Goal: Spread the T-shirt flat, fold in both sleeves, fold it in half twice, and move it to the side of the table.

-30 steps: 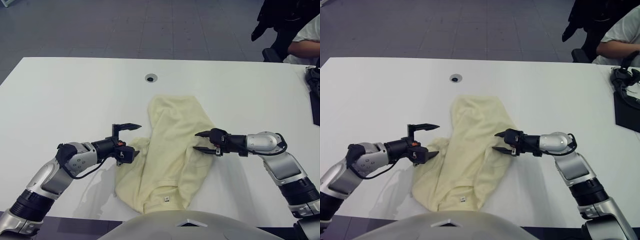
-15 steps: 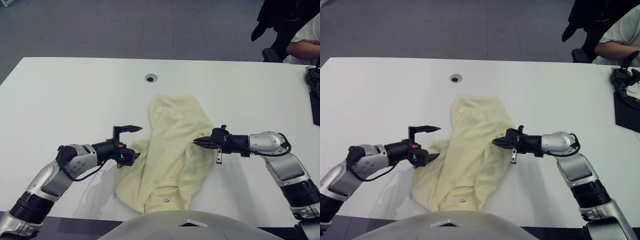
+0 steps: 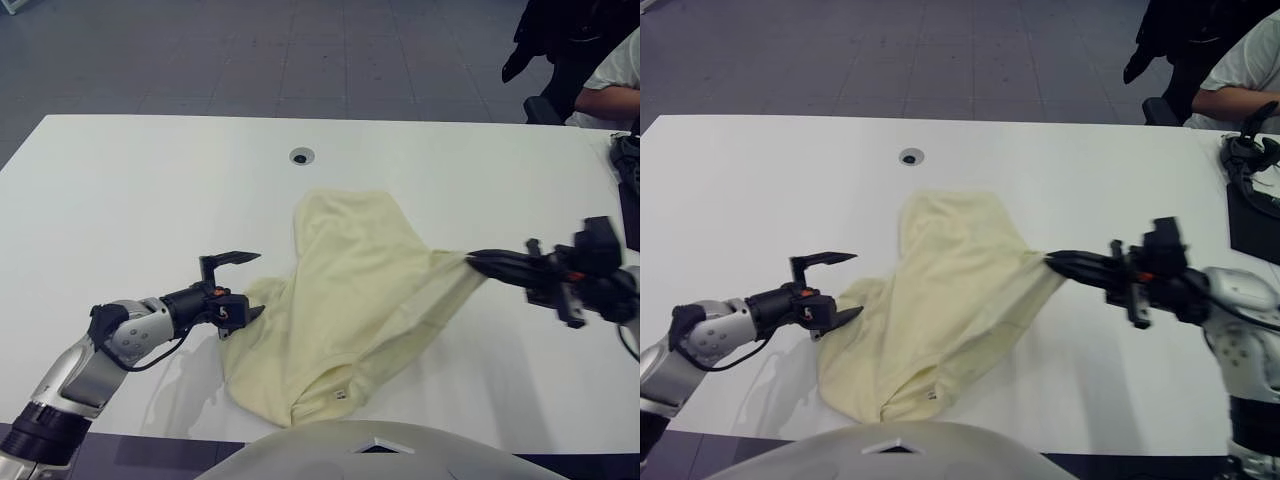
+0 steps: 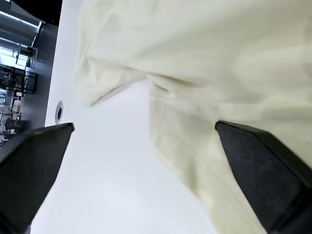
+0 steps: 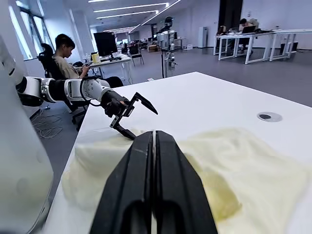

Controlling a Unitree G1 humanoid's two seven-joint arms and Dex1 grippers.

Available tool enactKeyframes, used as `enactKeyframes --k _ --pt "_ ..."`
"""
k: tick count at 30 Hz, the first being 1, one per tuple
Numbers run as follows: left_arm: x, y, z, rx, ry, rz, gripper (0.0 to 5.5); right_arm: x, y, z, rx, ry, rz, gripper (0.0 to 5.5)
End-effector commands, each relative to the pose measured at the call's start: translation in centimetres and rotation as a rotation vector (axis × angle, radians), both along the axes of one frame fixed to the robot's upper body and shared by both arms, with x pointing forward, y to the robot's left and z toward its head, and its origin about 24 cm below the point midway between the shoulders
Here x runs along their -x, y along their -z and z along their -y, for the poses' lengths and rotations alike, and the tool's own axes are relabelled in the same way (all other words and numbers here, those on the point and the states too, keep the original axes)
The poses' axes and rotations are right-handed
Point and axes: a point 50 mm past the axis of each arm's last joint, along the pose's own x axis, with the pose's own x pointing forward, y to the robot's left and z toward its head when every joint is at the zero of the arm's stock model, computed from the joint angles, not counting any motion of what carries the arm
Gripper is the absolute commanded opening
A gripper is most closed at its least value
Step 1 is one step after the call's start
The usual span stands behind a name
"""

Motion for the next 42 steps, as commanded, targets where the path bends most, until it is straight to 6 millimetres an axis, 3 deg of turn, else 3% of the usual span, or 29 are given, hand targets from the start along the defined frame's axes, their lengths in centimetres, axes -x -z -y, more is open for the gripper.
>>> enactKeyframes --k 1,5,9,12,14,21,26,29,31,35,39,42 --pt "1.2 -0.1 -1.4 -0.032 -0.053 -0.055 5.4 2.4 1.8 2.0 0.119 0.008 -0.118 0.02" --pt "2.1 -0.5 -1.8 -0.028 -0.083 -0.069 5.4 4.2 3.9 2.2 0.305 -0.054 -0.208 0.02" --pt "5.0 0.0 -2.2 -0.07 -0.059 -0.194 5.4 5.4 6.1 2.4 0.57 -0.145 -0.251 0.02" --pt "7.1 0.3 -2.4 -0.108 -0.014 -0.302 5.4 5.3 6.9 2.3 0.614 -0.151 -0.245 0.02" --pt "7.3 0.3 -2.7 -0.128 -0.007 -0.316 5.4 5.1 6.9 2.2 0.611 -0.141 -0.237 0.02" --pt "5.7 0.1 -3.4 -0.137 -0.039 -0.258 5.4 4.3 6.0 2.7 0.566 -0.065 -0.226 0.99" --pt "4.1 -0.2 -3.0 -0.088 -0.033 -0.224 5.4 2.6 2.8 1.6 0.252 -0.002 -0.167 1.83" --pt "3.3 -1.8 -1.2 0.07 0.012 -0.228 5.4 -0.1 0.8 0.9 0.114 0.078 -0.048 2.28" --pt "2.8 -3.0 -0.3 0.16 0.038 -0.235 5.4 -2.1 1.2 0.6 0.186 0.175 0.013 2.6" --pt "2.8 -5.2 1.2 0.337 0.119 -0.292 5.4 -5.0 3.6 -0.2 0.519 0.302 0.201 3.22" --pt "0.1 -6.6 1.3 0.451 0.058 -0.193 5.4 -5.4 5.9 -1.2 0.863 0.234 0.484 3.83" --pt "-2.6 -5.9 1.8 0.465 -0.041 -0.076 5.4 -5.1 6.8 -1.7 0.938 0.141 0.611 4.32"
